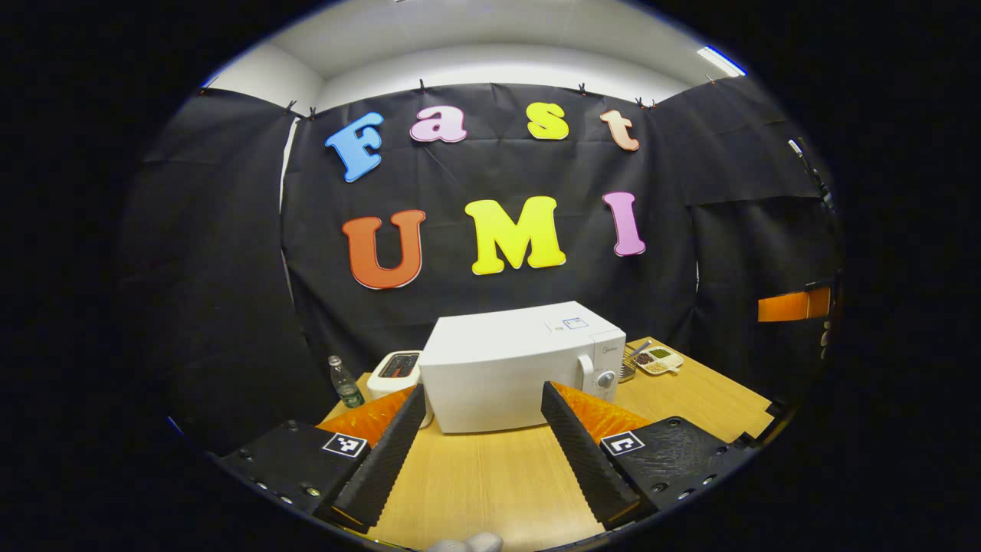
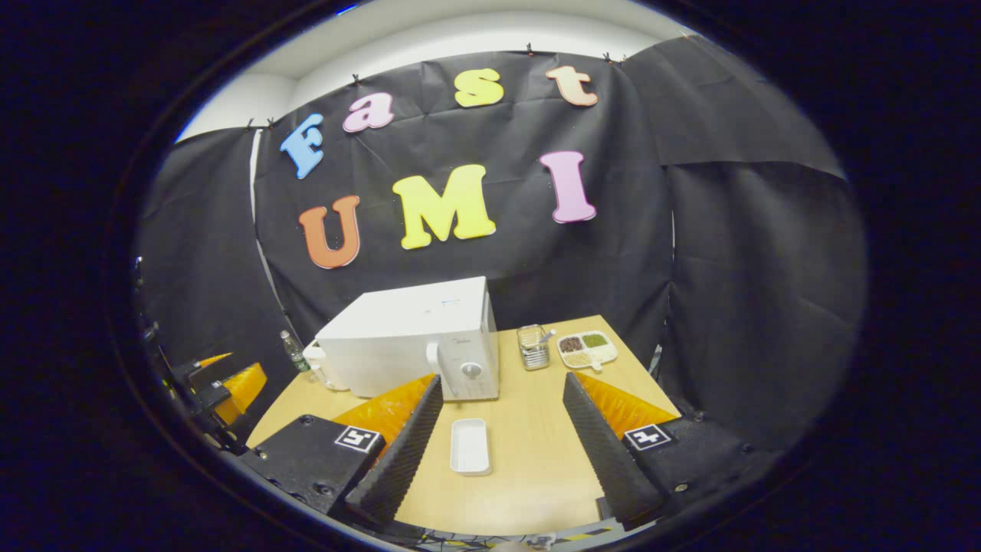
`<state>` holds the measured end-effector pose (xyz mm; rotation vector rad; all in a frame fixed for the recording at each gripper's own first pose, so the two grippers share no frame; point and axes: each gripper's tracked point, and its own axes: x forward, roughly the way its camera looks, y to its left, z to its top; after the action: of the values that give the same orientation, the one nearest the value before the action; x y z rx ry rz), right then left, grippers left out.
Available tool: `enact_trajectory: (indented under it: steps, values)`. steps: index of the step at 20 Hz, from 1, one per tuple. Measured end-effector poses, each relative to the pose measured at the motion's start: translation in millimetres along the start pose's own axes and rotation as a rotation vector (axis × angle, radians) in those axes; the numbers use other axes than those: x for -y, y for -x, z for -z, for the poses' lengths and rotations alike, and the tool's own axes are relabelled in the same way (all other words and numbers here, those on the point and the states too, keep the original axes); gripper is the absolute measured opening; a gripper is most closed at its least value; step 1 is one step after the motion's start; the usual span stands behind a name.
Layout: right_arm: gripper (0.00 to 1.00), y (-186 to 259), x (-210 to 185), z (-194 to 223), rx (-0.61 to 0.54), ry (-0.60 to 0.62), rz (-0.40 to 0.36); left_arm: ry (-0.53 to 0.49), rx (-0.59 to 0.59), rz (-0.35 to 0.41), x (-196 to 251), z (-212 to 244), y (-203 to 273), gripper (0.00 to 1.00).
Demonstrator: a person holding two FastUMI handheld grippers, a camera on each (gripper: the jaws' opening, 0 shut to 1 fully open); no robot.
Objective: Open the microwave oven with the left hand, put the food in, and close the microwave oven.
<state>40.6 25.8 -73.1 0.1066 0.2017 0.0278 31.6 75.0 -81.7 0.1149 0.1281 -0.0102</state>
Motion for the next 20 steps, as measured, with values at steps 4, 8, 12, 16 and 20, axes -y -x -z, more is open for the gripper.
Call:
enact_trajectory:
  steps: [4, 8, 12, 16, 20]
  values:
    - [1.00, 10, -27, -24, 0.058, 0.005, -0.027, 0.029, 0.052, -0.071, -36, -32, 23, 0.95]
    - [1.00, 16, -42, -59, 0.133, 0.008, -0.048, 0.034, 0.096, -0.074, -41, -58, 29, 0.95]
    - [1.00, 20, -50, -74, 0.165, 0.039, -0.053, 0.069, 0.132, -0.052, -36, -79, 29, 0.95]
    - [1.00, 21, -49, -74, 0.162, 0.047, -0.060, 0.079, 0.134, -0.051, -36, -83, 28, 0.95]
    - [0.90, 22, -44, -74, 0.156, 0.050, -0.056, 0.092, 0.120, -0.045, -34, -80, 30, 0.95]
